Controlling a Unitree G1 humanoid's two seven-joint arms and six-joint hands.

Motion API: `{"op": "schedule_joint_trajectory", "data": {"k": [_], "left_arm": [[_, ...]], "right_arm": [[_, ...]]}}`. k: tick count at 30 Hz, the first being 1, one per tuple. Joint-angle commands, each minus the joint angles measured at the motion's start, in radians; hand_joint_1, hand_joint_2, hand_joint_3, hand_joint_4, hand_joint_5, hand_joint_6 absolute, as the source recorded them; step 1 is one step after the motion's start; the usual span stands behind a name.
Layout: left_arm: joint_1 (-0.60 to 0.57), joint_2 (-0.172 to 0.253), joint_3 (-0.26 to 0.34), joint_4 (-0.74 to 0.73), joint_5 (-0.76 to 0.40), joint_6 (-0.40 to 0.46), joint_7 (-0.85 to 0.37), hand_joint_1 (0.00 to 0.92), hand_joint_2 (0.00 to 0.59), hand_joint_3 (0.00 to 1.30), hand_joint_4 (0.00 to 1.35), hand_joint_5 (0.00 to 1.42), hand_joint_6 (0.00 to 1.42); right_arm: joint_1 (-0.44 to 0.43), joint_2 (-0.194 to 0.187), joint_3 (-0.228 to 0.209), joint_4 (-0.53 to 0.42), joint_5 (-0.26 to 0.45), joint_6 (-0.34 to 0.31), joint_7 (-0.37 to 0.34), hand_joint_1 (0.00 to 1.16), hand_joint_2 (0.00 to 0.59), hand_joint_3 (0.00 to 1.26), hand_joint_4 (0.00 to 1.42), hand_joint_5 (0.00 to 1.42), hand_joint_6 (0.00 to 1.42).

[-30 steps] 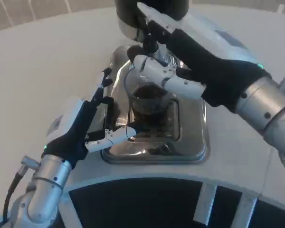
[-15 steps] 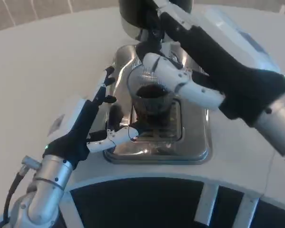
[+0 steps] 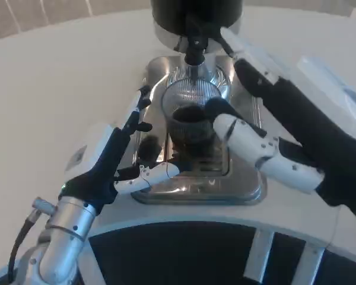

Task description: Grasp the cup under the faucet to collect the drink, then remove the cup.

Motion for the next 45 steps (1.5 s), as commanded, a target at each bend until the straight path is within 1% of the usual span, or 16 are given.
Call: {"op": "schedule_joint_trajectory", "data": {"k": [1, 3, 9, 12, 15, 19, 21, 26, 28, 31, 38, 45], "left_arm": [[0.008, -0.007, -0.013, -0.003, 0.010, 0.024, -0.002, 0.318, 0.057, 0.00, 0.00, 0.28, 0.11], [0.004, -0.010, -0.016, 0.001, 0.012, 0.027, -0.001, 0.317, 0.057, 0.00, 0.00, 0.28, 0.11], [-0.009, -0.018, -0.026, 0.019, 0.015, 0.033, 0.002, 0.310, 0.059, 0.00, 0.00, 0.28, 0.11], [-0.020, -0.025, -0.028, 0.035, 0.011, 0.030, 0.009, 0.307, 0.060, 0.00, 0.00, 0.28, 0.11], [-0.033, -0.030, -0.026, 0.054, 0.005, 0.024, 0.014, 0.305, 0.060, 0.00, 0.00, 0.28, 0.11], [-0.051, -0.033, -0.025, 0.079, -0.004, 0.016, 0.016, 0.304, 0.060, 0.00, 0.00, 0.28, 0.12], [-0.063, -0.034, -0.024, 0.095, -0.008, 0.013, 0.018, 0.303, 0.060, 0.00, 0.00, 0.28, 0.12], [-0.081, -0.037, -0.022, 0.123, -0.015, 0.001, 0.020, 0.303, 0.060, 0.00, 0.00, 0.28, 0.12], [-0.089, -0.037, -0.021, 0.134, -0.019, -0.004, 0.021, 0.303, 0.060, 0.00, 0.00, 0.28, 0.12], [-0.103, -0.038, -0.019, 0.154, -0.020, -0.011, 0.025, 0.302, 0.061, 0.00, 0.00, 0.28, 0.12], [-0.147, -0.043, -0.024, 0.218, -0.023, -0.021, 0.032, 0.302, 0.061, 0.00, 0.00, 0.28, 0.13], [-0.206, -0.053, -0.036, 0.298, -0.018, -0.029, 0.048, 0.302, 0.061, 0.00, 0.00, 0.29, 0.13]], "right_arm": [[0.089, 0.009, -0.070, -0.016, -0.003, -0.067, 0.041, 0.00, 0.496, 0.00, 0.00, 0.00, 0.00], [0.120, 0.020, -0.103, -0.016, 0.001, -0.091, 0.056, 0.01, 0.497, 0.00, 0.00, 0.00, 0.00], [0.202, 0.055, -0.180, -0.016, -0.005, -0.179, 0.112, 0.01, 0.499, 0.00, 0.00, 0.00, 0.00], [0.257, 0.065, -0.230, -0.016, -0.023, -0.194, 0.139, 0.01, 0.499, 0.00, 0.00, 0.00, 0.00], [0.300, 0.073, -0.253, -0.016, -0.044, -0.207, 0.159, 0.01, 0.499, 0.01, 0.00, 0.00, 0.00], [0.379, 0.094, -0.252, -0.016, -0.086, -0.254, 0.173, 0.03, 0.506, 0.01, 0.00, 0.00, 0.00], [0.434, 0.110, -0.237, -0.016, -0.128, -0.295, 0.177, 0.04, 0.508, 0.02, 0.00, 0.00, 0.00], [0.509, 0.146, -0.209, -0.016, -0.196, -0.357, 0.184, 0.04, 0.510, 0.02, 0.00, 0.00, 0.00], [0.523, 0.150, -0.200, -0.016, -0.215, -0.365, 0.188, 0.04, 0.511, 0.01, 0.00, 0.00, 0.00], [0.545, 0.140, -0.195, -0.016, -0.230, -0.346, 0.191, 0.05, 0.511, 0.01, 0.00, 0.00, 0.00], [0.574, 0.118, -0.189, -0.016, -0.228, -0.328, 0.184, 0.05, 0.511, 0.01, 0.00, 0.00, 0.00], [0.597, 0.134, -0.179, -0.016, -0.230, -0.352, 0.180, 0.06, 0.511, 0.01, 0.00, 0.00, 0.00]]}}
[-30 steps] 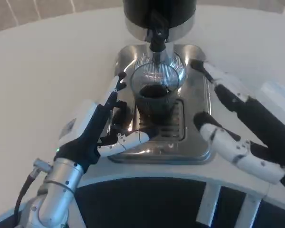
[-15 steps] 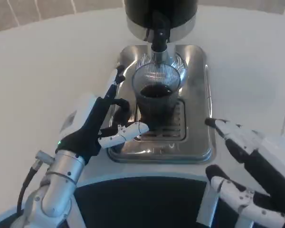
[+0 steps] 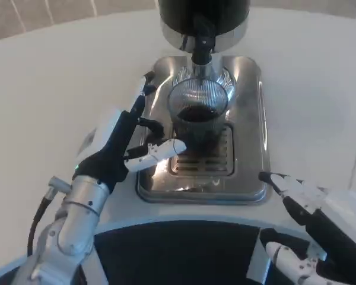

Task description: Grasp the cup under the faucet to collect the drink, then remove the cup.

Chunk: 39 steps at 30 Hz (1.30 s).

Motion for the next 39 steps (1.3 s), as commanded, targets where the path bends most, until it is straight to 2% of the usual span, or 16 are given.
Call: {"op": "schedule_joint_trajectory", "data": {"k": [1, 16, 23, 25, 30, 39], "left_arm": [[-0.025, -0.008, -0.016, 0.061, 0.006, -0.009, 0.005, 0.302, 0.061, 0.00, 0.00, 0.29, 0.13], [-0.133, 0.000, -0.059, 0.230, 0.023, -0.091, -0.004, 0.310, 0.058, 0.00, 0.00, 0.30, 0.14], [-0.185, 0.008, -0.078, 0.322, 0.018, -0.159, -0.026, 0.314, 0.058, 0.00, 0.00, 0.33, 0.16], [-0.190, 0.012, -0.083, 0.334, 0.021, -0.173, -0.020, 0.314, 0.058, 0.00, 0.01, 0.34, 0.18], [-0.180, 0.023, -0.076, 0.330, 0.018, -0.207, 0.001, 0.332, 0.060, 0.09, 0.11, 0.40, 0.22], [-0.184, 0.047, -0.064, 0.329, 0.028, -0.218, 0.022, 0.333, 0.059, 0.10, 0.11, 0.36, 0.20]], "right_arm": [[0.025, 0.015, 0.004, -0.015, 0.003, -0.025, -0.002, 0.06, 0.511, 0.01, 0.00, 0.00, 0.00], [0.037, 0.044, 0.003, -0.015, -0.012, -0.038, 0.005, 0.06, 0.511, 0.02, 0.00, 0.00, 0.00], [0.046, 0.054, 0.005, -0.015, -0.016, -0.037, 0.004, 0.06, 0.511, 0.02, 0.00, 0.00, 0.00], [0.048, 0.055, 0.006, -0.015, -0.016, -0.036, 0.005, 0.06, 0.511, 0.02, 0.00, 0.00, 0.00], [0.043, 0.051, 0.012, -0.015, -0.014, -0.017, 0.008, 0.06, 0.512, 0.02, 0.00, 0.00, 0.00], [0.032, 0.046, 0.028, -0.015, -0.010, 0.013, 0.009, 0.05, 0.504, 0.03, 0.00, 0.00, 0.00]]}}
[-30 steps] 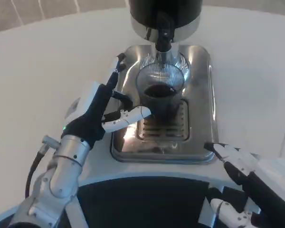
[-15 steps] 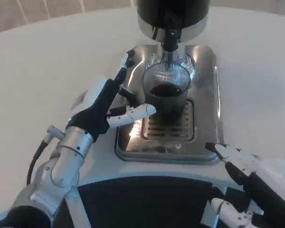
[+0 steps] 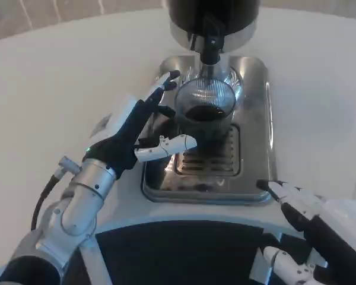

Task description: Grasp the cup under the faucet to collect the drink, then remove the cup.

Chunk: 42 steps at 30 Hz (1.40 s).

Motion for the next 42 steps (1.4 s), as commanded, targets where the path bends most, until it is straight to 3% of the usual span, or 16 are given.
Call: {"op": "schedule_joint_trajectory", "data": {"k": [1, 13, 20, 42], "left_arm": [[0.008, 0.022, 0.001, 0.008, 0.005, -0.020, 0.012, 0.333, 0.059, 0.10, 0.11, 0.36, 0.20], [0.005, 0.059, 0.011, 0.012, -0.002, -0.051, 0.002, 0.322, 0.062, 0.09, 0.10, 0.34, 0.19], [-0.006, 0.059, 0.005, 0.032, 0.001, -0.073, -0.003, 0.321, 0.062, 0.12, 0.12, 0.36, 0.20], [-0.025, 0.034, 0.006, 0.042, -0.006, -0.109, -0.005, 0.321, 0.062, 0.15, 0.13, 0.36, 0.20]], "right_arm": [[0.002, 0.000, 0.015, -0.015, -0.001, 0.021, 0.009, 0.05, 0.503, 0.03, 0.00, 0.00, 0.00], [-0.022, -0.005, 0.063, -0.006, -0.016, 0.072, 0.000, 0.03, 0.500, 0.04, 0.00, 0.00, 0.00], [-0.028, -0.008, 0.083, -0.004, -0.023, 0.094, 0.002, 0.03, 0.502, 0.04, 0.00, 0.00, 0.00], [-0.020, -0.018, 0.079, -0.010, -0.020, 0.139, 0.006, 0.00, 0.490, 0.06, 0.00, 0.00, 0.00]]}}
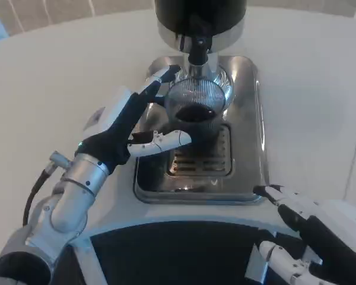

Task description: Grasp the cup under the faucet to collect the drink, then remove the cup.

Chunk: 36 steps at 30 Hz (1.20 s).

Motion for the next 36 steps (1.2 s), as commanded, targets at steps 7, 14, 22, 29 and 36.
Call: {"op": "schedule_joint_trajectory", "data": {"k": [7, 14, 22, 29, 36], "left_arm": [[-0.008, -0.010, -0.005, 0.010, -0.007, -0.019, -0.025, 0.321, 0.062, 0.13, 0.13, 0.39, 0.21], [-0.007, -0.022, -0.009, 0.004, 0.000, -0.022, -0.024, 0.331, 0.060, 0.12, 0.13, 0.40, 0.21], [-0.012, -0.035, -0.016, 0.001, 0.011, -0.008, -0.014, 0.339, 0.063, 0.14, 0.15, 0.41, 0.19], [-0.013, -0.045, -0.026, 0.002, 0.025, -0.001, 0.001, 0.339, 0.063, 0.16, 0.15, 0.35, 0.13], [-0.013, -0.046, -0.052, -0.006, 0.057, 0.025, 0.044, 0.333, 0.059, 0.16, 0.16, 0.28, 0.10]], "right_arm": [[0.018, -0.009, -0.004, -0.012, 0.015, 0.014, 0.002, 0.00, 0.494, 0.06, 0.00, 0.00, 0.00], [0.034, -0.009, -0.024, -0.015, 0.030, 0.002, -0.001, 0.00, 0.493, 0.06, 0.00, 0.00, 0.00], [0.041, -0.007, -0.044, -0.015, 0.047, -0.005, -0.001, 0.00, 0.493, 0.06, 0.00, 0.00, 0.00], [0.048, -0.009, -0.066, -0.015, 0.061, -0.009, 0.001, 0.00, 0.492, 0.07, 0.00, 0.00, 0.00], [0.049, -0.011, -0.077, -0.015, 0.071, -0.009, 0.001, 0.00, 0.492, 0.07, 0.00, 0.00, 0.00]]}}
